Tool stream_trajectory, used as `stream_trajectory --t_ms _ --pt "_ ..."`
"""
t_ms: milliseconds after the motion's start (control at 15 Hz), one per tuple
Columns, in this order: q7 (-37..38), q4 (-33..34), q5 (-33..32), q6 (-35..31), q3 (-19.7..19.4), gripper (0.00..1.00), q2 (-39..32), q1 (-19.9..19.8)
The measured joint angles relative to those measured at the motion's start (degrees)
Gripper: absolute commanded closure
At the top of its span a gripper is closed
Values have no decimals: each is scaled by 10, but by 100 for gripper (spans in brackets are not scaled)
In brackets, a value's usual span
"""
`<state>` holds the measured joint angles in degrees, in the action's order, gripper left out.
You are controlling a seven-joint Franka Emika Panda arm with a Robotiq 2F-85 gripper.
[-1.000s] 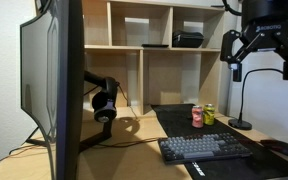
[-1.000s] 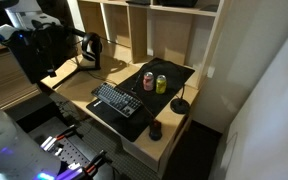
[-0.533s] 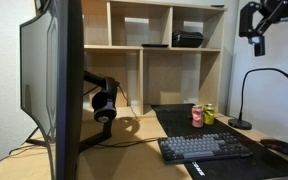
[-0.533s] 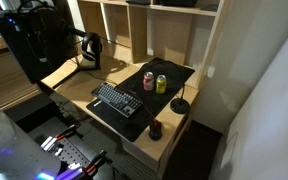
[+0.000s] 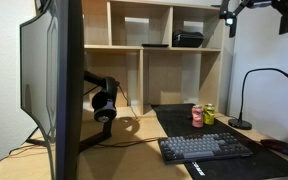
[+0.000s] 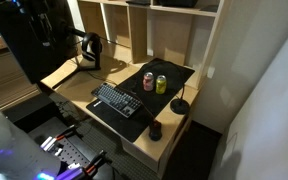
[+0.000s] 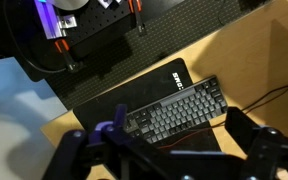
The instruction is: Press the space key on the keyboard
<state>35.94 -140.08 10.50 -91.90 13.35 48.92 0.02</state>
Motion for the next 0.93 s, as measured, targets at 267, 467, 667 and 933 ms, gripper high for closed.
stream_trajectory --t_ms 267,467,667,933 --pt "22 -22 -12 9 21 0 -20 -2" --pt "83 -81 2 -42 60 0 -78 -3" --pt "159 -133 13 -154 88 0 -146 -2" --pt "167 -133 5 -163 75 0 -161 10"
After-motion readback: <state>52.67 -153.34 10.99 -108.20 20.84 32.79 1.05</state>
